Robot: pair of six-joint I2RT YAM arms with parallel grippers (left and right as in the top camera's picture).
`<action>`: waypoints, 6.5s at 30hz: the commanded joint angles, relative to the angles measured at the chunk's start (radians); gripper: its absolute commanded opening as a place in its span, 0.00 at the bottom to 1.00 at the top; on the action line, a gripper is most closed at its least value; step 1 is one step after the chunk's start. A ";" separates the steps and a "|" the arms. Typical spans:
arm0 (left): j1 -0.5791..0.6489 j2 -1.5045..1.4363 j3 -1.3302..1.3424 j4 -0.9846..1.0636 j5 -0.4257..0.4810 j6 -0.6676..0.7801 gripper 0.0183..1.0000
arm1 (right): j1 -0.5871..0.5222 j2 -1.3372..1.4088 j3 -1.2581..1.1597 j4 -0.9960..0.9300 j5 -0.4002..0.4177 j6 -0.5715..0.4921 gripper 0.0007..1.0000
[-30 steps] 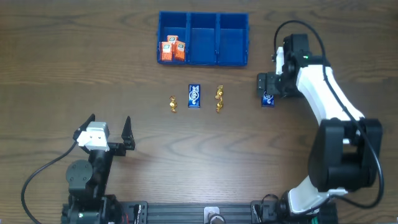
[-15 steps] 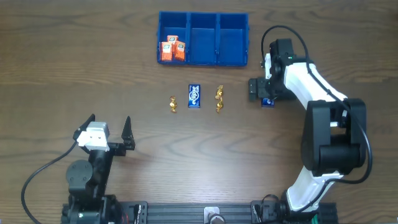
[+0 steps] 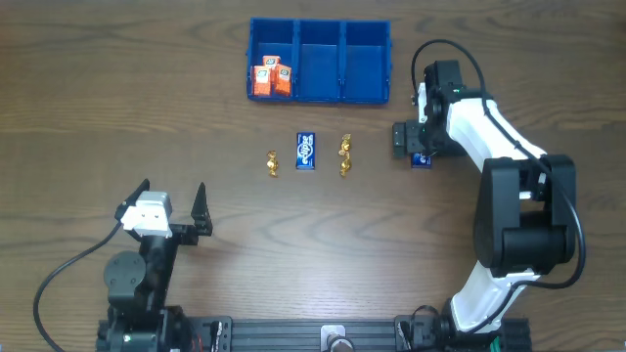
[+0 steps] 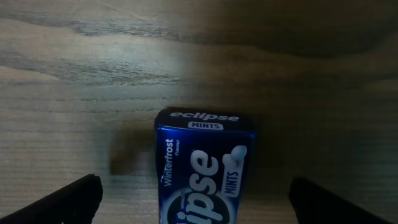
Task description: Sort Candies Into Trays
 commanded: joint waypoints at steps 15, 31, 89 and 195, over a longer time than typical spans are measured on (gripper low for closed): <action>0.000 -0.006 -0.020 -0.034 0.018 0.014 1.00 | 0.001 0.047 0.019 0.001 0.024 0.018 0.78; 0.000 -0.006 -0.020 -0.034 0.018 0.014 1.00 | 0.010 0.016 0.051 -0.009 0.019 0.033 0.04; 0.000 -0.006 -0.020 -0.034 0.018 0.014 1.00 | 0.441 0.246 0.584 0.330 0.319 0.325 0.89; 0.000 -0.006 -0.020 -0.034 0.018 0.014 1.00 | 0.413 0.471 1.054 -0.105 0.271 0.267 0.13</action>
